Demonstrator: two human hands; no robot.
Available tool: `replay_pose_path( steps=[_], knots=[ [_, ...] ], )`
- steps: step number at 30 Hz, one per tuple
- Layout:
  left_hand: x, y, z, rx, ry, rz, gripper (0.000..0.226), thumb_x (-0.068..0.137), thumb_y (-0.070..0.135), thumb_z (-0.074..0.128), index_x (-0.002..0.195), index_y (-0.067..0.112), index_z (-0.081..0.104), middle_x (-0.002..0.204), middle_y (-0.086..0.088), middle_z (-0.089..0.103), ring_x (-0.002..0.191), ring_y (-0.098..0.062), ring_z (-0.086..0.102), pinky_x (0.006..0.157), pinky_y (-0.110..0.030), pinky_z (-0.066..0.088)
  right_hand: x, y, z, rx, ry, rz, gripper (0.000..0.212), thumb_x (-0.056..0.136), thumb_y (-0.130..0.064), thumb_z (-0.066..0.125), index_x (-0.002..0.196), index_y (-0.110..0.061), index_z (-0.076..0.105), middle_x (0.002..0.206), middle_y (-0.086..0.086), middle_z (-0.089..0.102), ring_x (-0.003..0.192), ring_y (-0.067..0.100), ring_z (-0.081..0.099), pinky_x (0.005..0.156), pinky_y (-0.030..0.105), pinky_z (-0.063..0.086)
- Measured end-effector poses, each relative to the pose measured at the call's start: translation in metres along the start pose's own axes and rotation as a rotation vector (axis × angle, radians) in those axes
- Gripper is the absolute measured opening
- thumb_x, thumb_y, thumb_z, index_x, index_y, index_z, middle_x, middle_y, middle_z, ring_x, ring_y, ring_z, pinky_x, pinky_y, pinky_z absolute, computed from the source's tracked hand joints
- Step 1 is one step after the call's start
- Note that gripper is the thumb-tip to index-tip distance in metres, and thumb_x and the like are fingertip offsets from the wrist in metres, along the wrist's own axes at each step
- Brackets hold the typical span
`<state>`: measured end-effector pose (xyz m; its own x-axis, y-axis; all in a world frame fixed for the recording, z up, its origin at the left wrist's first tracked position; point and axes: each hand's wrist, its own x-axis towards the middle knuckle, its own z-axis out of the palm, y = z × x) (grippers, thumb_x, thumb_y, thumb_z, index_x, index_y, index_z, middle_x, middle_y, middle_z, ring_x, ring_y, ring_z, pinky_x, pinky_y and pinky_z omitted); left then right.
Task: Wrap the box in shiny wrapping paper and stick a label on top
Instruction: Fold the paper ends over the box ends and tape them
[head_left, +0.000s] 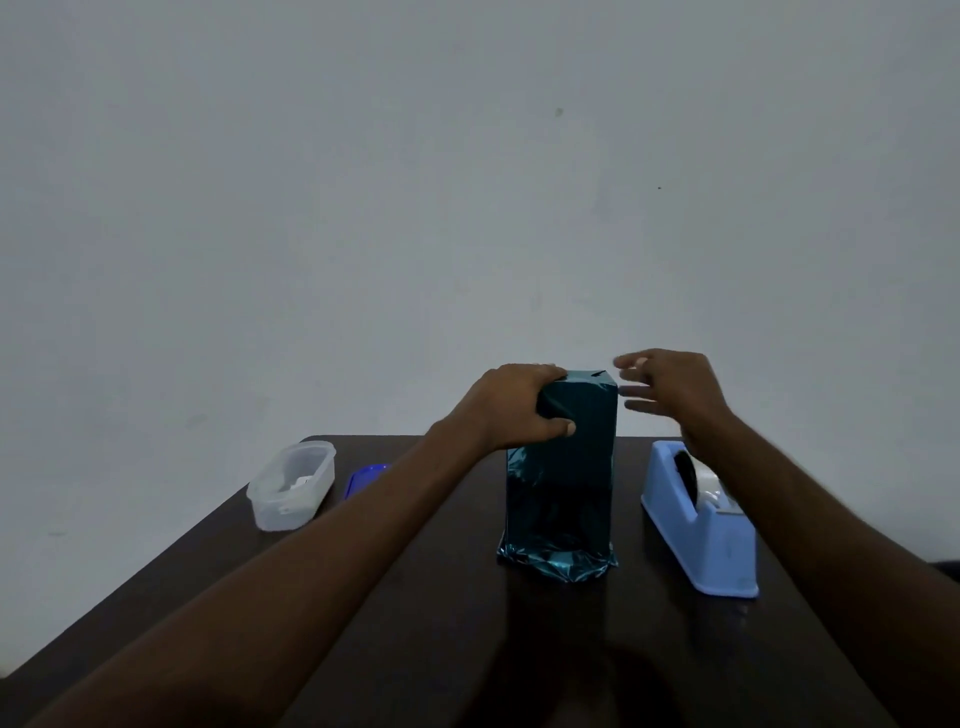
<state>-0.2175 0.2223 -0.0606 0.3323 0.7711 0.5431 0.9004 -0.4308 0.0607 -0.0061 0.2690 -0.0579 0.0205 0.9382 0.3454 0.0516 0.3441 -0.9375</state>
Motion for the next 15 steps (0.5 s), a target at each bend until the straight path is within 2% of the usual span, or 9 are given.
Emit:
replay_pose_path(
  steps=[1, 2, 5, 7, 9, 12, 15],
  knots=[
    [0.0, 0.002, 0.0, -0.002, -0.003, -0.003, 0.07, 0.081, 0.049, 0.069, 0.141, 0.02, 0.048, 0.131, 0.0, 0.062, 0.116, -0.019, 0.058, 0.095, -0.03, 0.045, -0.002, 0.002, -0.01, -0.004, 0.047, 0.071, 0.021, 0.089, -0.002, 0.053, 0.094, -0.002, 0.074, 0.091, 0.019, 0.074, 0.08, 0.035, 0.073, 0.074, 0.04, 0.062],
    [0.001, 0.003, 0.001, -0.003, -0.006, -0.008, 0.071, 0.08, 0.048, 0.07, 0.141, 0.02, 0.048, 0.131, 0.001, 0.062, 0.116, -0.018, 0.058, 0.095, -0.03, 0.045, -0.004, 0.006, -0.021, -0.116, 0.049, 0.119, 0.018, 0.089, -0.002, 0.055, 0.091, 0.0, 0.073, 0.083, 0.017, 0.075, 0.072, 0.033, 0.074, 0.067, 0.037, 0.062],
    [0.004, 0.01, 0.004, -0.012, -0.012, -0.021, 0.07, 0.078, 0.048, 0.071, 0.139, 0.02, 0.05, 0.127, 0.001, 0.064, 0.112, -0.018, 0.059, 0.092, -0.03, 0.046, -0.012, 0.021, -0.05, -0.903, -0.051, 0.135, 0.01, 0.081, -0.009, 0.063, 0.072, -0.008, 0.068, 0.061, 0.004, 0.07, 0.058, 0.021, 0.068, 0.05, 0.023, 0.049],
    [0.007, 0.015, 0.006, -0.015, -0.013, -0.03, 0.066, 0.078, 0.047, 0.071, 0.135, 0.019, 0.053, 0.122, 0.001, 0.065, 0.109, -0.019, 0.059, 0.087, -0.029, 0.045, -0.023, 0.028, -0.06, -1.185, -0.013, 0.146, 0.011, 0.08, -0.016, 0.064, 0.072, -0.01, 0.058, 0.065, 0.003, 0.061, 0.058, 0.018, 0.057, 0.049, 0.022, 0.037],
    [0.01, 0.022, 0.008, -0.023, -0.01, -0.037, 0.062, 0.079, 0.045, 0.071, 0.132, 0.018, 0.055, 0.12, 0.0, 0.066, 0.107, -0.02, 0.06, 0.085, -0.029, 0.045, -0.033, 0.029, -0.066, -1.243, 0.029, 0.164, 0.016, 0.083, -0.02, 0.064, 0.078, -0.011, 0.051, 0.07, 0.002, 0.054, 0.059, 0.014, 0.049, 0.049, 0.023, 0.033],
    [0.013, 0.03, 0.01, -0.031, -0.007, -0.04, 0.061, 0.079, 0.044, 0.071, 0.13, 0.015, 0.056, 0.122, -0.002, 0.065, 0.109, -0.022, 0.059, 0.089, -0.032, 0.047, -0.042, 0.028, -0.067, -1.205, 0.0, 0.236, 0.015, 0.081, -0.015, 0.064, 0.079, -0.009, 0.051, 0.07, 0.005, 0.055, 0.059, 0.017, 0.053, 0.049, 0.023, 0.037],
    [0.015, 0.035, 0.01, -0.034, -0.014, -0.05, 0.063, 0.079, 0.044, 0.071, 0.132, 0.014, 0.055, 0.125, -0.003, 0.064, 0.113, -0.023, 0.058, 0.092, -0.034, 0.046, -0.05, 0.025, -0.067, -1.169, -0.033, 0.314, 0.013, 0.079, -0.005, 0.058, 0.072, -0.008, 0.048, 0.057, 0.006, 0.056, 0.039, 0.014, 0.053, 0.038, 0.018, 0.036]
  ],
)
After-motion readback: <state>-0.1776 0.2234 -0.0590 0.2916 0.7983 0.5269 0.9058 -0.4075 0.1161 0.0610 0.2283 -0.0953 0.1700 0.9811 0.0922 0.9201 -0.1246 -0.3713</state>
